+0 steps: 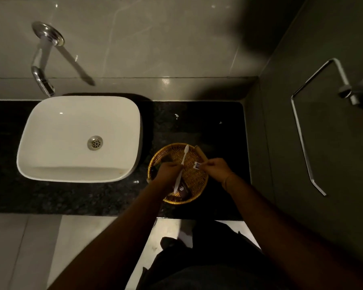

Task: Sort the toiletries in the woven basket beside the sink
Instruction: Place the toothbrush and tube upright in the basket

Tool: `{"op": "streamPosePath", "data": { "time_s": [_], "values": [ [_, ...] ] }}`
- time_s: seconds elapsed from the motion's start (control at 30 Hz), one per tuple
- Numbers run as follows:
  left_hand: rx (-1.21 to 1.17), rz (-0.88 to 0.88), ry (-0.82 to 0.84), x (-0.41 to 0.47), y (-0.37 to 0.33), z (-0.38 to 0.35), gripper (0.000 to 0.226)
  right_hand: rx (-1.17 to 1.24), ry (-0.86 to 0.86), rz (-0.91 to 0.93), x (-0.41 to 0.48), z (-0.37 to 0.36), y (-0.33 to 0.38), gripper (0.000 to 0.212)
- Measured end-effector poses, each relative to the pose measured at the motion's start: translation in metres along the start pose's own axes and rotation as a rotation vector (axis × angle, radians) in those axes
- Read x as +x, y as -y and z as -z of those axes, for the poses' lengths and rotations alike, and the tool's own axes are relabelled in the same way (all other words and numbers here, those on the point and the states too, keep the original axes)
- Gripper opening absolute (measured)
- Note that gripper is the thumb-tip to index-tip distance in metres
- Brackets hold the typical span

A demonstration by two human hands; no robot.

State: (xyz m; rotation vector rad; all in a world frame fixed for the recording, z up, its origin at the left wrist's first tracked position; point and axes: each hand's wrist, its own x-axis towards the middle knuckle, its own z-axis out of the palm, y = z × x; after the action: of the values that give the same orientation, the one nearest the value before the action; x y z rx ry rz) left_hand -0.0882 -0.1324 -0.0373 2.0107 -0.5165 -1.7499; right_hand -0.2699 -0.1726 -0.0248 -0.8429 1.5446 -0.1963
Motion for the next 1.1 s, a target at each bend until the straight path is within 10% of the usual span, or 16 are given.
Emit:
{"op": "streamPosePath", "data": {
  "time_s": [0.3, 0.67, 1.1],
  "values": [
    [0.092, -0.094, -0.14, 0.019, 0.013, 0.01, 0.015, -0.097, -0.249, 0.12, 0.022, -0.025, -0.011, 0.017],
    [0.111, -0.169, -0.11, 0.022, 0.012, -0.002, 0.022, 0.287, -0.309, -0.169, 0.04, -0.05, -0.042, 0.019],
    [0.186, -0.002, -0.093, 0.053, -0.004, -0.016, 0.013, -0.207, -0.341, -0.066, 0.044, -0.042, -0.037, 0.042]
  ]
}}
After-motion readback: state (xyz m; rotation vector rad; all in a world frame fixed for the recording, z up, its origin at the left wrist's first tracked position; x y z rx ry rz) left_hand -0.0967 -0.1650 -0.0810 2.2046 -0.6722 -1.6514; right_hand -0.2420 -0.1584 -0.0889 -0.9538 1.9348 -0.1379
